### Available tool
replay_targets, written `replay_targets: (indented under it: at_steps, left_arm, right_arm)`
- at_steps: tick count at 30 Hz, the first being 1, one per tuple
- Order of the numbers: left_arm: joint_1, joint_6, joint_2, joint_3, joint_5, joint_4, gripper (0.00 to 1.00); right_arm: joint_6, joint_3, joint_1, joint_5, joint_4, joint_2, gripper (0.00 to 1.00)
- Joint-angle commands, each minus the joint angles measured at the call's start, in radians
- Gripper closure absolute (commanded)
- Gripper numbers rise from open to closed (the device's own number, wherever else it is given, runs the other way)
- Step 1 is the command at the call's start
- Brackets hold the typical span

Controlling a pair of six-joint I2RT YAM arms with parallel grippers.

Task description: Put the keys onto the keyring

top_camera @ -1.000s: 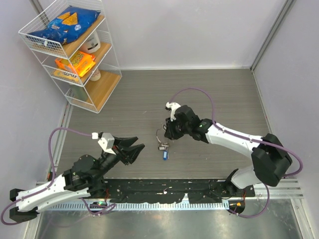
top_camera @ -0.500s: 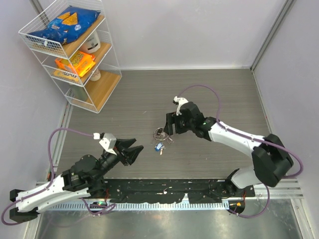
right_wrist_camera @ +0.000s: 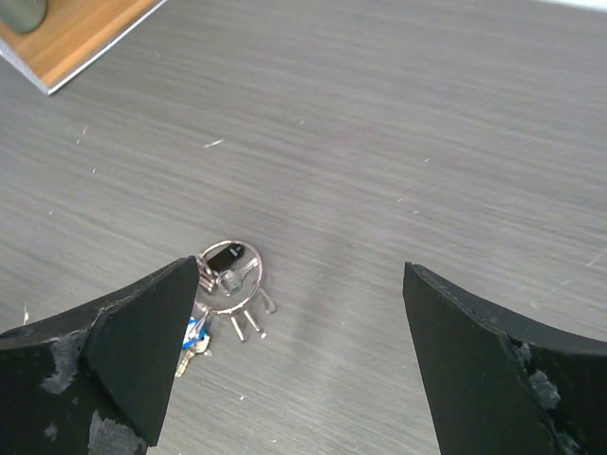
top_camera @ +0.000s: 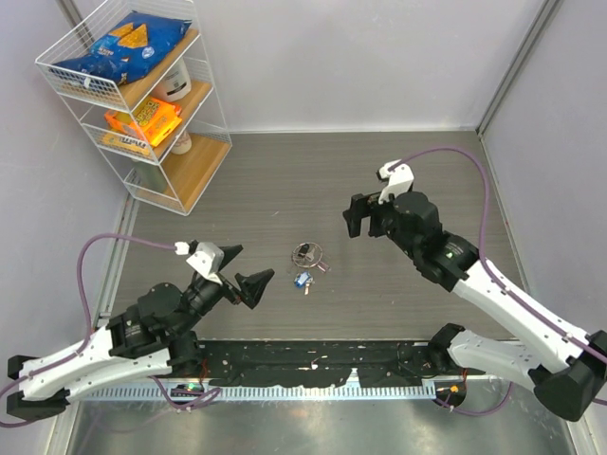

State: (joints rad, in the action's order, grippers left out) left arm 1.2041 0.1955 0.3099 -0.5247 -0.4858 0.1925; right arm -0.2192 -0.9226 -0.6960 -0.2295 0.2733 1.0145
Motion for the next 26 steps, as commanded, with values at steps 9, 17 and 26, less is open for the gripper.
replay_targets:
  at_steps: [9,17,26]
  left_arm:
    - [-0.002,-0.113,0.093,-0.196,-0.033,0.071,0.0]
    - [-0.002,-0.128,0.124,-0.261,-0.02,0.088,0.0]
    - [-0.001,-0.081,0.068,-0.244,0.007,0.102,0.0]
  right_arm:
    - [0.069,-0.119,0.004,-0.163,0.032,-0.136,0.05]
    - [0.061,-0.177,0.006,-0.197,0.055,-0.137,0.05]
    - [0.069,-0.225,0.003,-0.183,0.127,-0.132,0.05]
